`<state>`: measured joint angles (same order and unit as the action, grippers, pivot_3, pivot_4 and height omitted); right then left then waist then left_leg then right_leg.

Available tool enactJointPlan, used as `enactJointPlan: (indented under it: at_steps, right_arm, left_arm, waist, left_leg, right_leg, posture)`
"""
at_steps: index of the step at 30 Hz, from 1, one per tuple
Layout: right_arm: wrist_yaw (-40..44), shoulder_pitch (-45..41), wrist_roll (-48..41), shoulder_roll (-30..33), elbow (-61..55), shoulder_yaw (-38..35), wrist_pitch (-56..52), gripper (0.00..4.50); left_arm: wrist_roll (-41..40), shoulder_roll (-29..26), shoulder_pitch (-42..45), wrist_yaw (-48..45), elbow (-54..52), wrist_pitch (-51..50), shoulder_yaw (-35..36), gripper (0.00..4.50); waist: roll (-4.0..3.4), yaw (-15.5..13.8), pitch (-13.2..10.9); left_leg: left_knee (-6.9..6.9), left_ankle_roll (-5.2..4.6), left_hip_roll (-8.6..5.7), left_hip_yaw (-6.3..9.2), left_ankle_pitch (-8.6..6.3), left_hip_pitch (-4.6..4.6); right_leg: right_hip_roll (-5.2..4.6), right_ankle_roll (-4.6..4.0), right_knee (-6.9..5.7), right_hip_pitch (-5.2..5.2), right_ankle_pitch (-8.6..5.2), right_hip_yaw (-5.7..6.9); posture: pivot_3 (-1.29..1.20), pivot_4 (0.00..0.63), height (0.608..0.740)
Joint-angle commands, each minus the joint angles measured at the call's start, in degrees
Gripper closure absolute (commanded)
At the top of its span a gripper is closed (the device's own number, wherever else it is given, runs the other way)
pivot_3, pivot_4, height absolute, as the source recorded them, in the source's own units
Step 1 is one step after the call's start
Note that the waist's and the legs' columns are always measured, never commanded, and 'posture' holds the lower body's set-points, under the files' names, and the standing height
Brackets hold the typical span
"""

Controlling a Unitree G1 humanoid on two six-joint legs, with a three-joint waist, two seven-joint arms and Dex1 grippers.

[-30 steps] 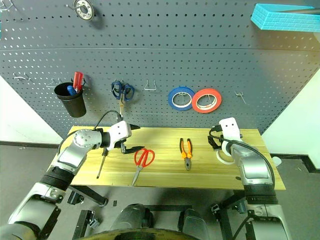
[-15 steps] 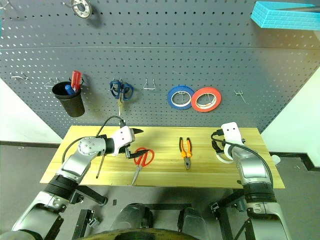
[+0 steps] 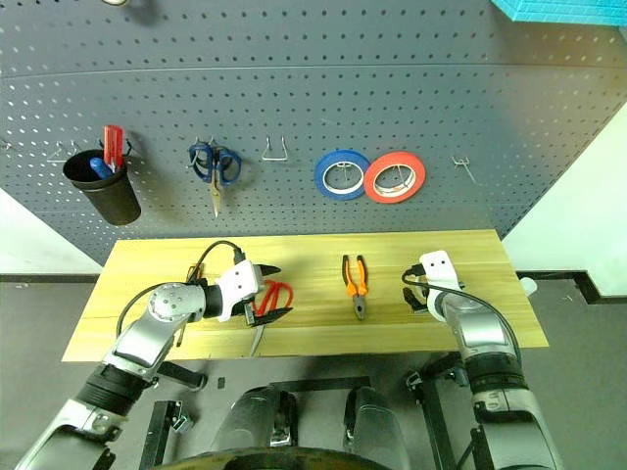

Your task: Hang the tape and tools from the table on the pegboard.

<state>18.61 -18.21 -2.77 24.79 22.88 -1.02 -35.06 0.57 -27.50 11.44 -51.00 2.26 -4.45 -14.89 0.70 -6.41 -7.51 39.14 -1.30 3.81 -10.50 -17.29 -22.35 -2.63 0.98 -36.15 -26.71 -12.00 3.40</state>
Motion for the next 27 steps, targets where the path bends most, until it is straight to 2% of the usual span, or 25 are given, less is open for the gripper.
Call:
enactJointPlan:
  at_steps: [1,27]
  right_arm:
    - [0.5,-2.2,0.6,0.3,2.1,-0.2,2.5,0.02]
    - [3.8,-7.8,-1.4,-1.4,20.6,-3.1,8.7,0.02]
  left_arm:
    - [-0.9,-0.9,-0.3,0.4,-3.0,-0.5,1.1,0.0]
    - [-2.0,-3.3,-1.0,0.8,-6.6,-2.9,1.9,0.0]
  waist:
    - [-0.03,-0.1,-0.1]
    - [-0.06,-0.1,-1.0]
  left_leg:
    - [-0.02,0.0,0.0,0.0,0.0,0.0]
    - [-0.09,0.01,0.0,-0.01,-0.01,-0.03]
  right_leg:
    - [0.0,0.0,0.0,0.0,0.0,0.0]
    - [-0.06,0.07,0.06,-0.04,-0.04,0.0]
  posture:
    - [0.32,0.169,0.731]
    - [0.34,0.169,0.731]
